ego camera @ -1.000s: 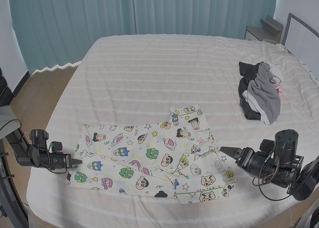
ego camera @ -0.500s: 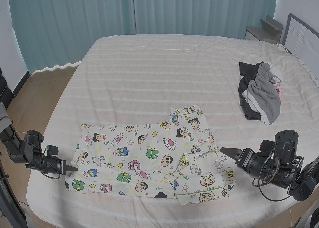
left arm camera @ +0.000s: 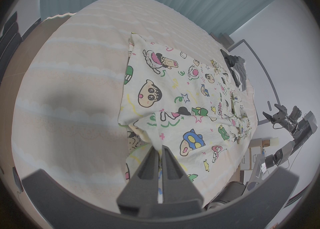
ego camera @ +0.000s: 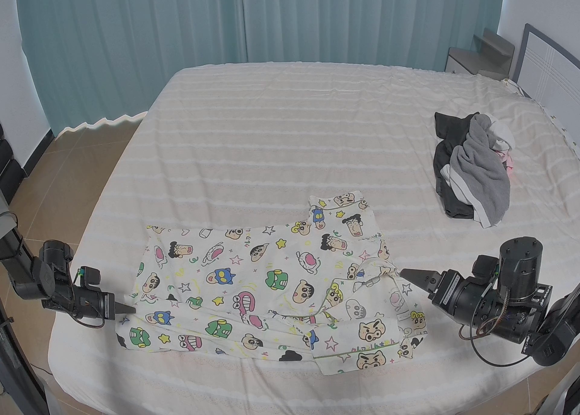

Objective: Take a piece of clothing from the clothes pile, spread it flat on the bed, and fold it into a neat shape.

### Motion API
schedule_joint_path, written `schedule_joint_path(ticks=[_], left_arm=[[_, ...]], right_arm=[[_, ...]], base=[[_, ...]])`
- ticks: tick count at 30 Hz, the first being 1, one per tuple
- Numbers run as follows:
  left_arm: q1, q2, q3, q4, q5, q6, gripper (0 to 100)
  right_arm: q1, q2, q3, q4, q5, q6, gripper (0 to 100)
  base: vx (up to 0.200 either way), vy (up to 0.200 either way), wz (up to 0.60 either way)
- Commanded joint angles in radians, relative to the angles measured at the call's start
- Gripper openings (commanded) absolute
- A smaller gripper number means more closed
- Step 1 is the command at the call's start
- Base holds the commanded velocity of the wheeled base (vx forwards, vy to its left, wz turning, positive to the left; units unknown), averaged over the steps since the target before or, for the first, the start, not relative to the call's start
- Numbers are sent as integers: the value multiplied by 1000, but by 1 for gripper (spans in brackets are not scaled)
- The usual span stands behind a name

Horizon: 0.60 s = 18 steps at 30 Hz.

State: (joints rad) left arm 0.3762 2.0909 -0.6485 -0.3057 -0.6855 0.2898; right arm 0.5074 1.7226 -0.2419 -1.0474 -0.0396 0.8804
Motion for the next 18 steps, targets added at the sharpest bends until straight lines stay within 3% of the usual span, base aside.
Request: schedule_joint_path(ticks=[1,8,9,13,18], left_arm=[[1,-5,3,-1,0,-1,0],[-2,-12,12,-1,0,-1,0],[-2,-12,13,-1,0,-1,100],[-2,-18,23,-3,-3,-3,100],[1,-34,32,-1,-9,-11,100]], right_arm=[[0,2,1,0,1,0,100],[-6,23,1,0,15,0,100],[-7,26,1,0,17,0,100],[-32,78,-17,0,63,-12,100],[-84,135,-34,4,132,-140,100]], base=[[0,0,0],[0,0,0],[0,0,0],[0,0,0],[0,0,0]])
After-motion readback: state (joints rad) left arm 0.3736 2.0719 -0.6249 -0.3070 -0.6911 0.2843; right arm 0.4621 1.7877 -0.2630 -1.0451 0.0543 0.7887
